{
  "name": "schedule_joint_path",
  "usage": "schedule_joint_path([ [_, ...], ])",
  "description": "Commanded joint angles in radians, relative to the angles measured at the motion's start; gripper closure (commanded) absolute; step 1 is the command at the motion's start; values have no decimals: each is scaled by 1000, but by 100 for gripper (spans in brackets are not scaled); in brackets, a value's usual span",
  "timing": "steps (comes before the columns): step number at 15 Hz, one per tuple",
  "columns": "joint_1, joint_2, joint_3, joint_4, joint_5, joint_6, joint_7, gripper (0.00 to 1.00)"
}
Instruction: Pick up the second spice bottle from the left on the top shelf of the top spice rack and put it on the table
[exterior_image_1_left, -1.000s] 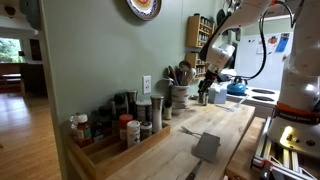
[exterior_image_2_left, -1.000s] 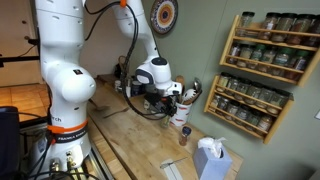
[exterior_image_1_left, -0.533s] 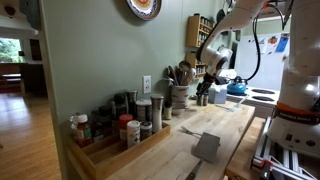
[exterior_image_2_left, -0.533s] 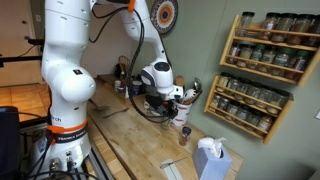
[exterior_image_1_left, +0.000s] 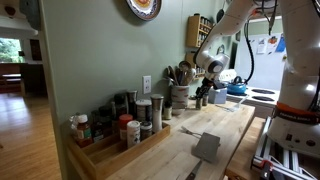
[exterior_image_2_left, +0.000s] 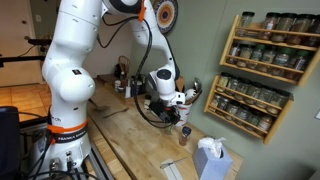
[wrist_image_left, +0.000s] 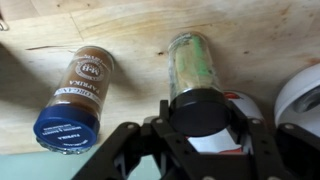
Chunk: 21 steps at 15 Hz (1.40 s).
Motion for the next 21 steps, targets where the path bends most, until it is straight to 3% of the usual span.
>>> schedule_joint_path([
  [1,-2,48,-13,55,108,-16,-124,19],
  [2,-1,49,-16,62,127,-16,-147,19],
  [5,-6,53,-17,49,127,-24,-164,1],
  [11,-26,-9,-2,-103,-76,-81,-6,0],
  [15,-24,-76,-27,-207,-277,-71,194,0],
  [16,-64,-101,5,-236,-357,-71,272,0],
  [18,-80,-167,4,-293,-501,-91,408,0],
  [19,-30,-198,-55,-317,-581,-95,500,0],
  [21,-34,-254,-81,-344,-739,-119,655,0],
])
